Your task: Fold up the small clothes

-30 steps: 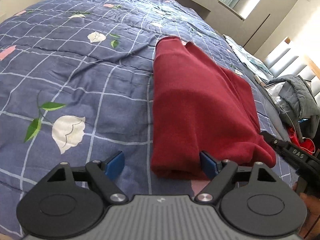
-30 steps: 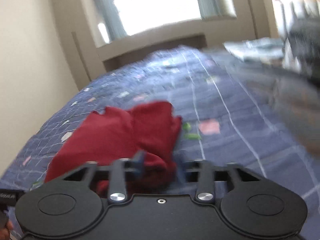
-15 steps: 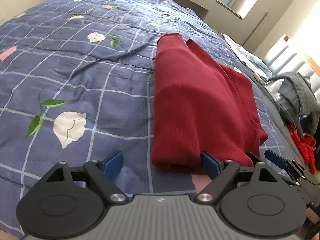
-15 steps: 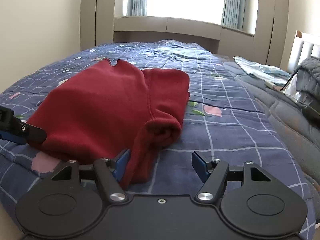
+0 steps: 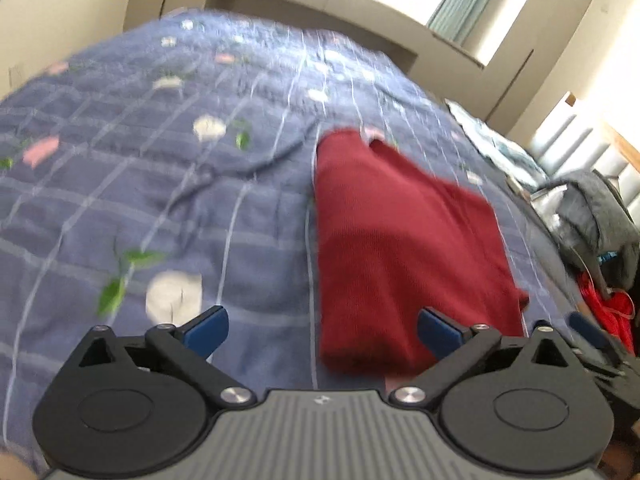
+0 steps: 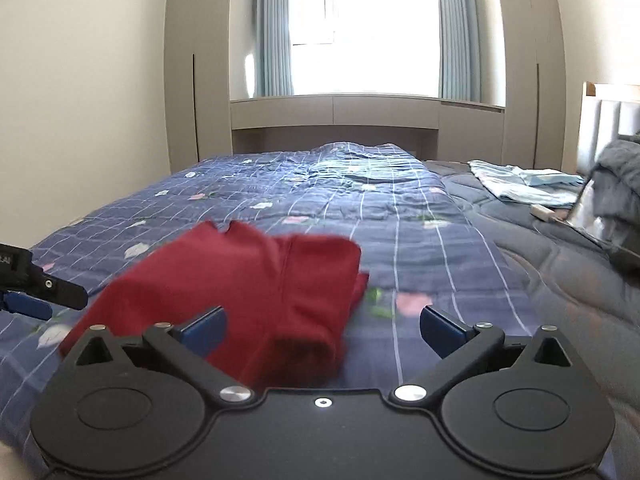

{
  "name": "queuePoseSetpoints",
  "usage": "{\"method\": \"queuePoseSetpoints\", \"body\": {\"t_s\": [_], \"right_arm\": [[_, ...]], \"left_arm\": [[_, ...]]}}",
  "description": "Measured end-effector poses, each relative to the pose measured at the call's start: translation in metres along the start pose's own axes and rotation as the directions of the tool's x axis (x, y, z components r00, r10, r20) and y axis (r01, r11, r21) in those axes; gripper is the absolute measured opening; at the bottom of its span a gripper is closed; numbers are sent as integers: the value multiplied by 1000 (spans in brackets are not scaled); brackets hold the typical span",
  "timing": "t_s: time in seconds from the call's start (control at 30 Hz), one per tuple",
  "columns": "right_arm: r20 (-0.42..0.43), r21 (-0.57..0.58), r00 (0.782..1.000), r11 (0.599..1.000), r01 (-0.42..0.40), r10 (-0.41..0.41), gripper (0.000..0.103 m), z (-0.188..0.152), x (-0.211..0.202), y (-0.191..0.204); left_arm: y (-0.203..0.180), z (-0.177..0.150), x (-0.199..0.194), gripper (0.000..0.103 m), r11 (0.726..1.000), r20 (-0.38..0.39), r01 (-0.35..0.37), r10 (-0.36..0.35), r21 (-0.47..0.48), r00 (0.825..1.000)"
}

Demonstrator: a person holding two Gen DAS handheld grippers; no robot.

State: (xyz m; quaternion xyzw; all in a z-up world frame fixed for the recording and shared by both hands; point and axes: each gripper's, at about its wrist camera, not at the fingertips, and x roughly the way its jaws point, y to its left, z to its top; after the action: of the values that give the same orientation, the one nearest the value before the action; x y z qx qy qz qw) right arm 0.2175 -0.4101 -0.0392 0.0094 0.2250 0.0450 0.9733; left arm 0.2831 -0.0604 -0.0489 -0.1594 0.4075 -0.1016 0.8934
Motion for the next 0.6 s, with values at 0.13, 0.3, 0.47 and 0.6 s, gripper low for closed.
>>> {"method": "queuePoseSetpoints", "body": {"t_s": [0.13,0.3,0.47,0.6], "right_arm": [[-19,-19,1000,1000,16,-16,102,26,54,-3],[-76,-56,994,996,74,-78,102,40,120,-13],[-148,-13,981,992,126,-126,102,17,156,-35],[-138,49,984,991,122,-115,102,7,155,-45]], "left_arm": [[-14,32,28,102,998,57,-57,56,6,997],[-31,69,79,102,991,96,-124,119,48,988],[-35,77,123,102,981,69,-181,177,70,982],[-27,63,134,103,981,91,-180,173,73,981]]}}
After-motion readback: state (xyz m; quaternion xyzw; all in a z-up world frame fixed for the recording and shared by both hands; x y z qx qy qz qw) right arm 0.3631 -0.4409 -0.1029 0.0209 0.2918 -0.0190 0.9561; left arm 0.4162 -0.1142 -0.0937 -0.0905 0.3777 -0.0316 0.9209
